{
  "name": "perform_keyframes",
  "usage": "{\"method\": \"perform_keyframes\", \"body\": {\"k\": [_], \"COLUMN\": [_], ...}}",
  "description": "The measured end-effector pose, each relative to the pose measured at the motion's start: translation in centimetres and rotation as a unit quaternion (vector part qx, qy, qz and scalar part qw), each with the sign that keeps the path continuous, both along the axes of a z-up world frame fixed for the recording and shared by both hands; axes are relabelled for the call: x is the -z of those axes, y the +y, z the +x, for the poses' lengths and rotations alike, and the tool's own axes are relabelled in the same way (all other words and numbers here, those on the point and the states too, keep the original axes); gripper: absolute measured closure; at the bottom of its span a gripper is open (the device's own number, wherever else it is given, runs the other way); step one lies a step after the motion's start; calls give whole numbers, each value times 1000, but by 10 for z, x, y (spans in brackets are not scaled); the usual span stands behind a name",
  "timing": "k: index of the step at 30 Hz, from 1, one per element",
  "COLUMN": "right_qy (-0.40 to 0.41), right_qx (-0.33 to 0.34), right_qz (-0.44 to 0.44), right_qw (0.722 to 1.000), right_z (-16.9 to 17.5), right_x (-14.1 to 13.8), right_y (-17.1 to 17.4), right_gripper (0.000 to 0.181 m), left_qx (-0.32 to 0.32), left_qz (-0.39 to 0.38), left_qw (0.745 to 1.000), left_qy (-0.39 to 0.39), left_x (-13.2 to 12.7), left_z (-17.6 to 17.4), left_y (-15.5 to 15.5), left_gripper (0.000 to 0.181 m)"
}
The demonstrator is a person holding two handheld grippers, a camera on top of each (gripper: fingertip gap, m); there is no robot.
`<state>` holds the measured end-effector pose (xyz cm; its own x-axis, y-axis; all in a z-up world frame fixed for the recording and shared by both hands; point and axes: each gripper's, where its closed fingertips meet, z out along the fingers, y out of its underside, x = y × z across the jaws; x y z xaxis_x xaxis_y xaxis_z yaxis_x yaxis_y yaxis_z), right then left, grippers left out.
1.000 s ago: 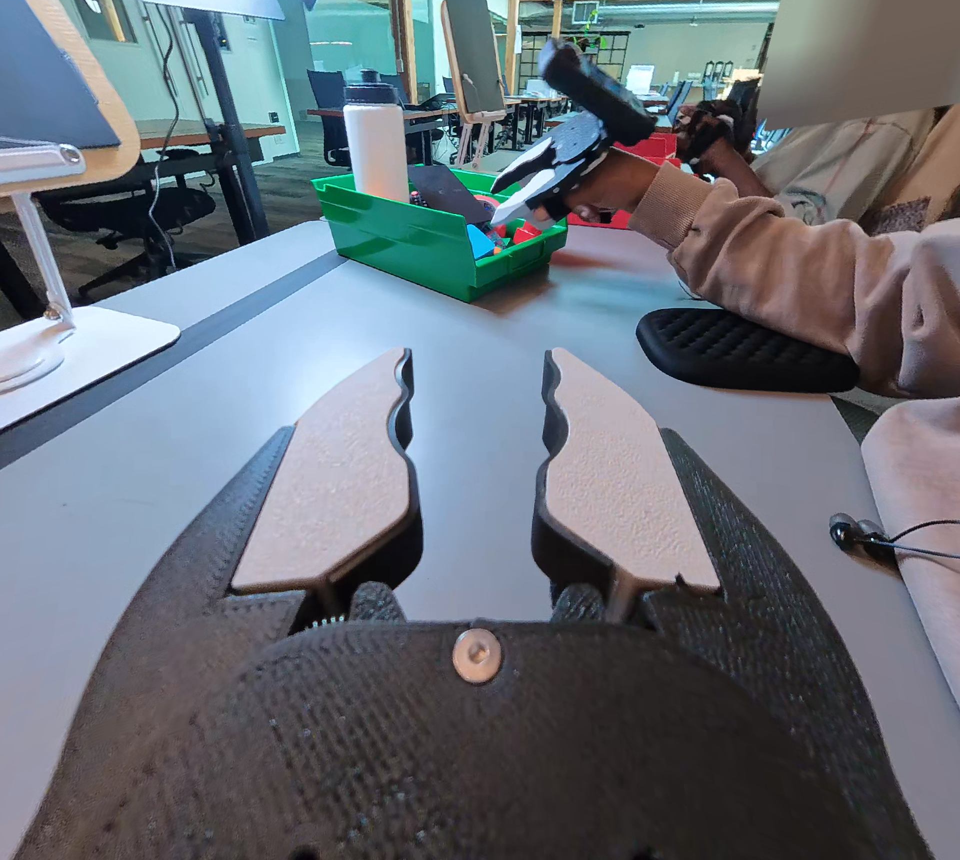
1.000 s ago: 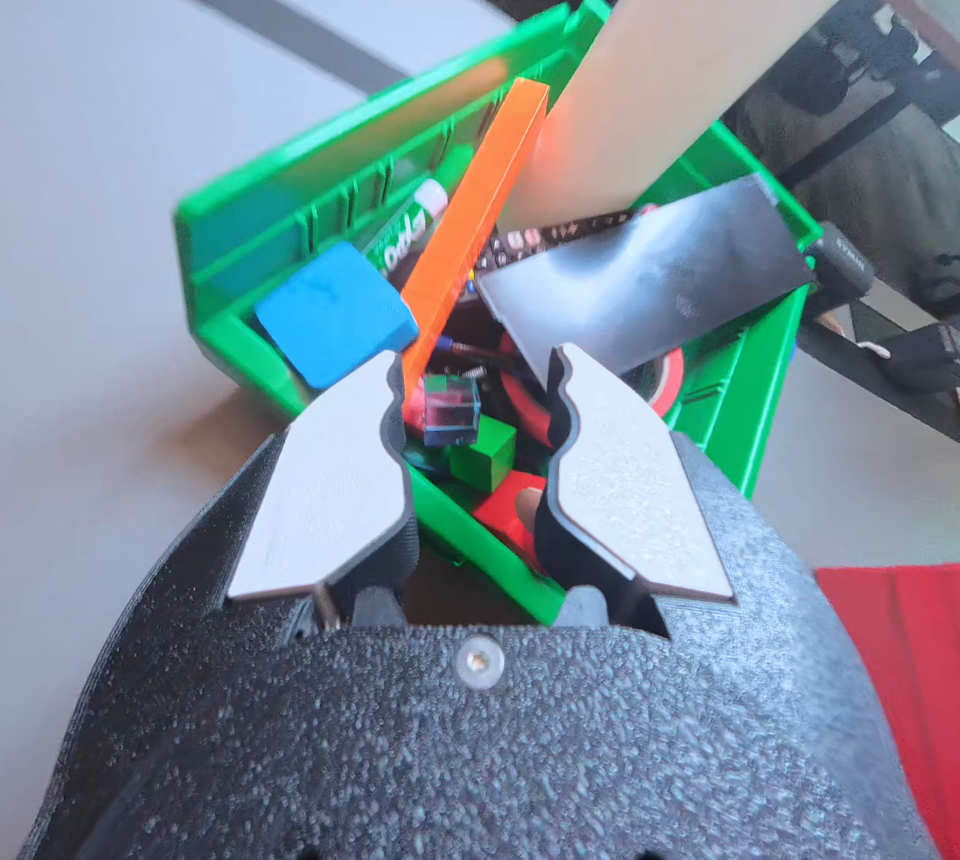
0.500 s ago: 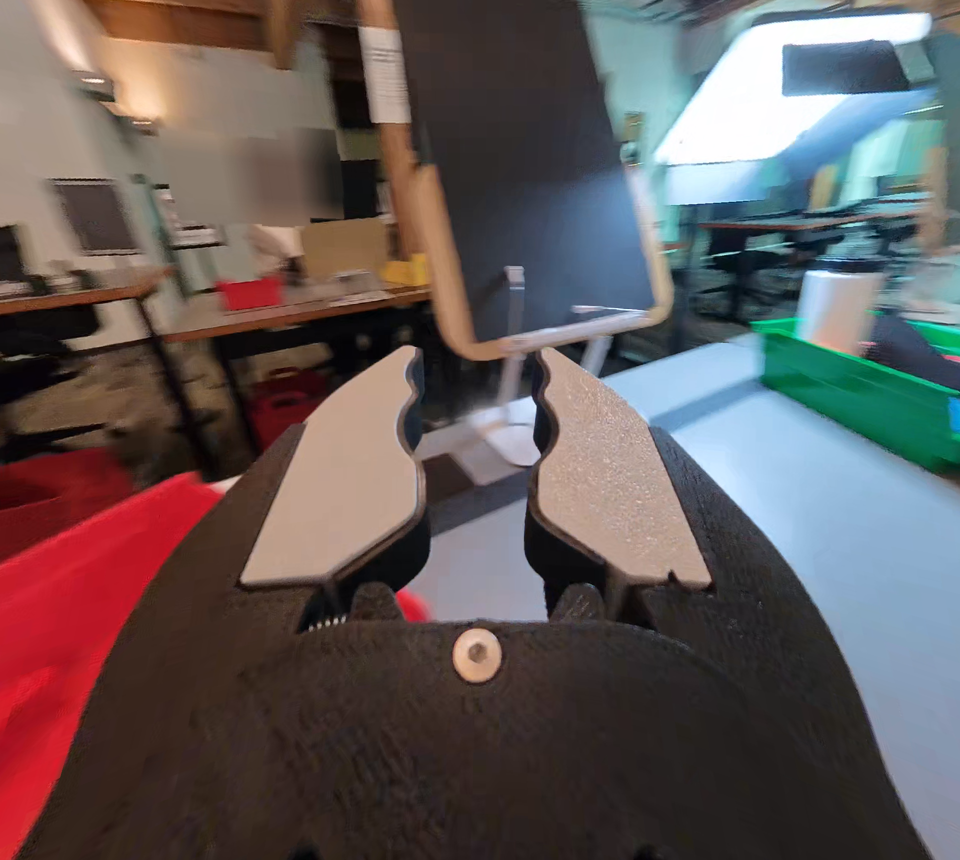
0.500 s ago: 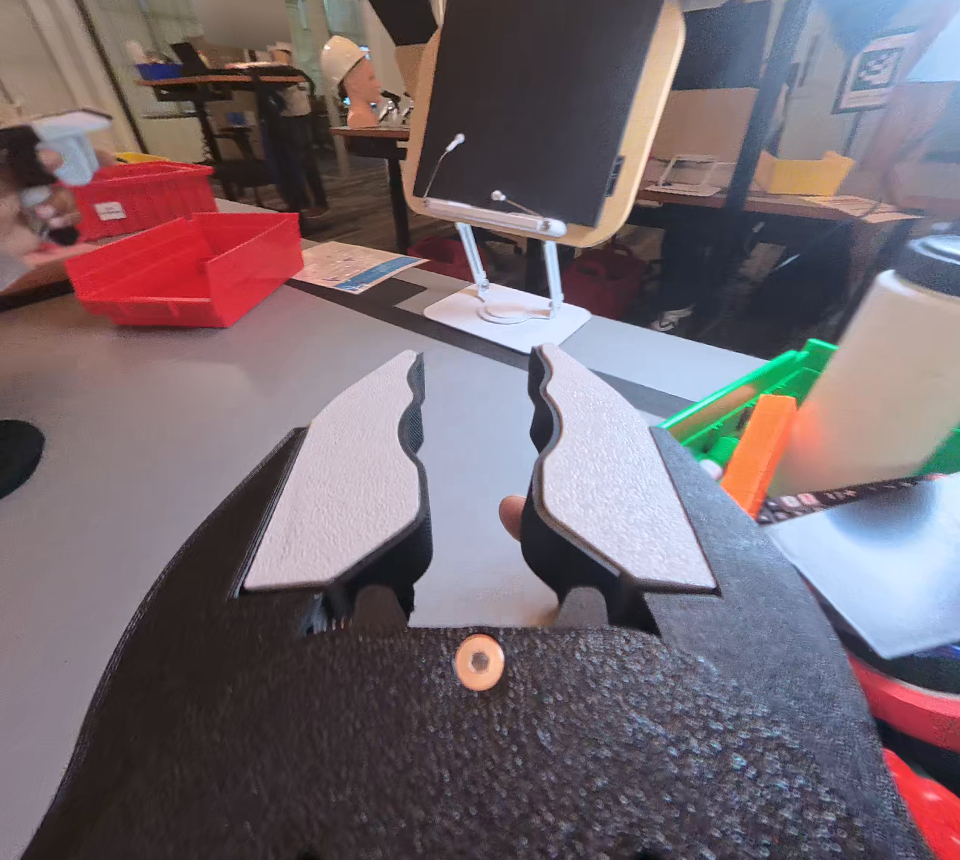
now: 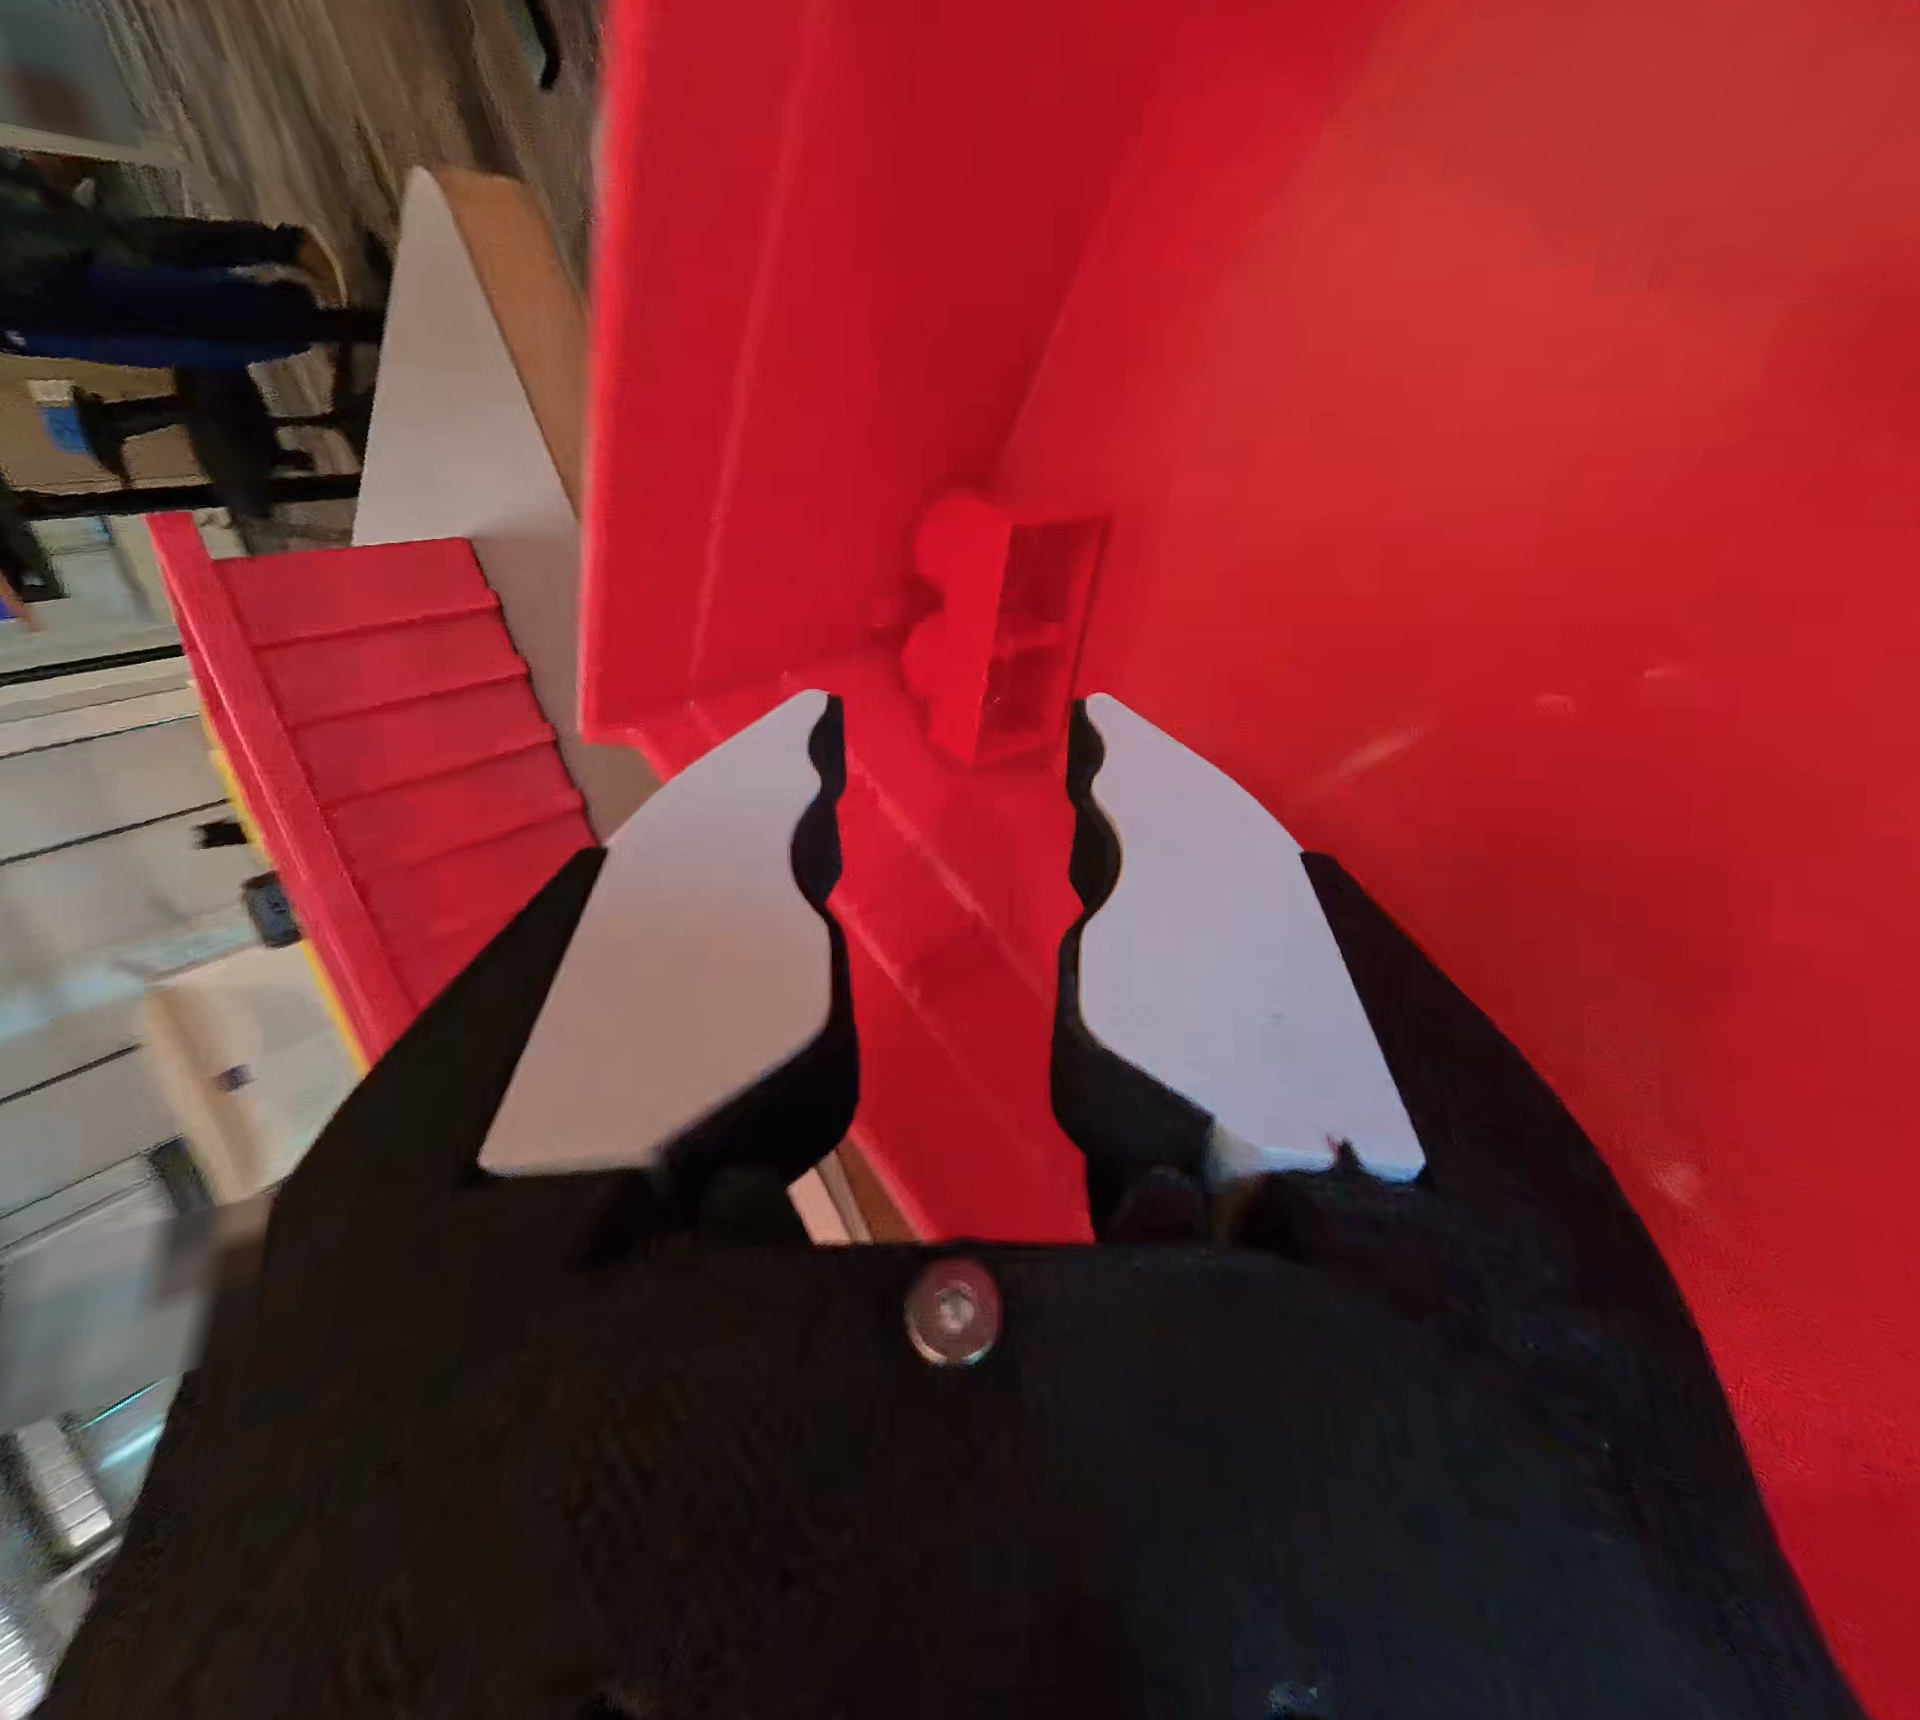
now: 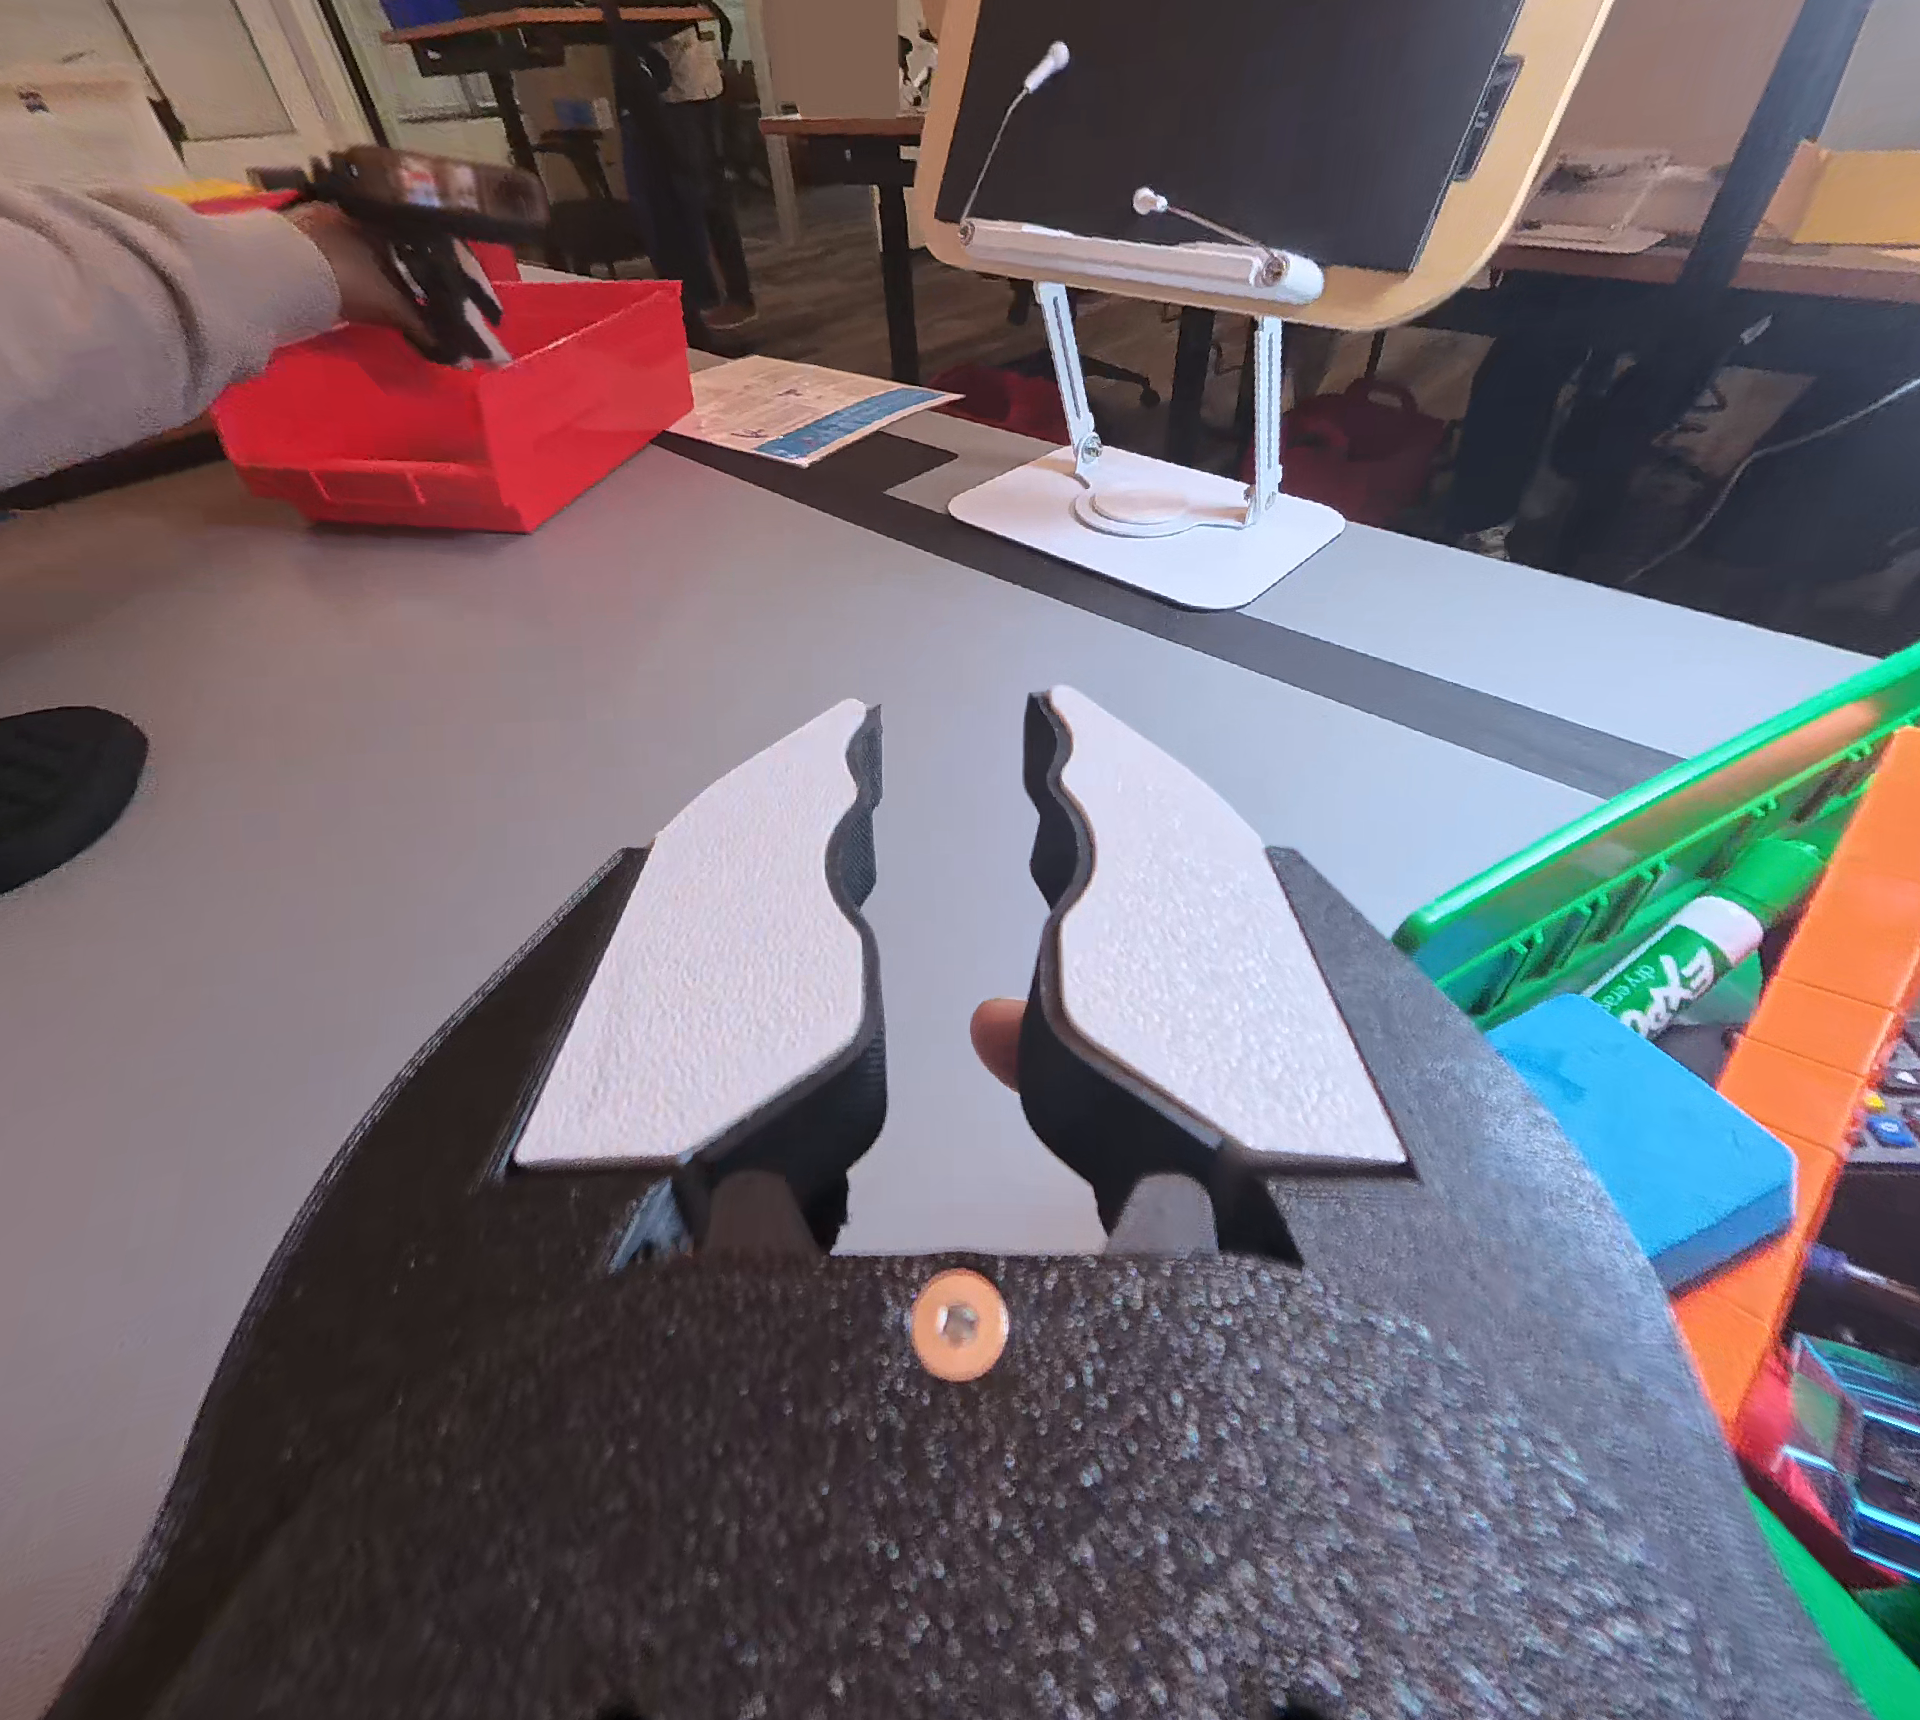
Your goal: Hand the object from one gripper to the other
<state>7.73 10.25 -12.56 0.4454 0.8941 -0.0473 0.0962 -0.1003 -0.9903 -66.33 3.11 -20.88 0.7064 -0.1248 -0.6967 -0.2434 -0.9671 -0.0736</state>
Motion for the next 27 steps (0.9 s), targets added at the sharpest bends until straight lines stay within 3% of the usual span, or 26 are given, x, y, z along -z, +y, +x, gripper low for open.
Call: {"method": "perform_keyframes", "body": {"k": [3,7,9,11,15,19,21,23,27], "right_qy": [-1,-3,-3,0,6,6,9,22,87], "right_qx": [1,7,9,10,2,-18,-30,-51,-137], "right_qz": [-17,-35,-45,-52,-54,-39,-28,-24,-43], "right_qw": [1000,999,999,999,999,999,999,998,986], "right_z": [-1,-2,-4,-5,-7,-11,-14,-19,-41], "right_x": [11,23,28,30,29,25,22,14,-14], "right_y": [6,13,16,18,13,-2,-11,-24,-70], "right_gripper": [157,158,159,160,161,162,162,162,161], "left_qx": [-8,-37,-32,-28,-3,50,110,200,364], "left_qz": [-62,-88,-96,-88,-23,117,218,310,409], "left_qw": [997,994,993,993,999,992,964,907,726], "left_qy": [34,44,67,70,47,-19,-102,-206,-416], "left_x": [27,43,44,40,4,-67,-110,-153,-211], "left_z": [-18,-34,-41,-41,-23,32,91,173,355], "left_y": [4,8,8,9,12,19,26,26,-13], "left_gripper": [141,151,168,170,173,174,174,174,175]}}
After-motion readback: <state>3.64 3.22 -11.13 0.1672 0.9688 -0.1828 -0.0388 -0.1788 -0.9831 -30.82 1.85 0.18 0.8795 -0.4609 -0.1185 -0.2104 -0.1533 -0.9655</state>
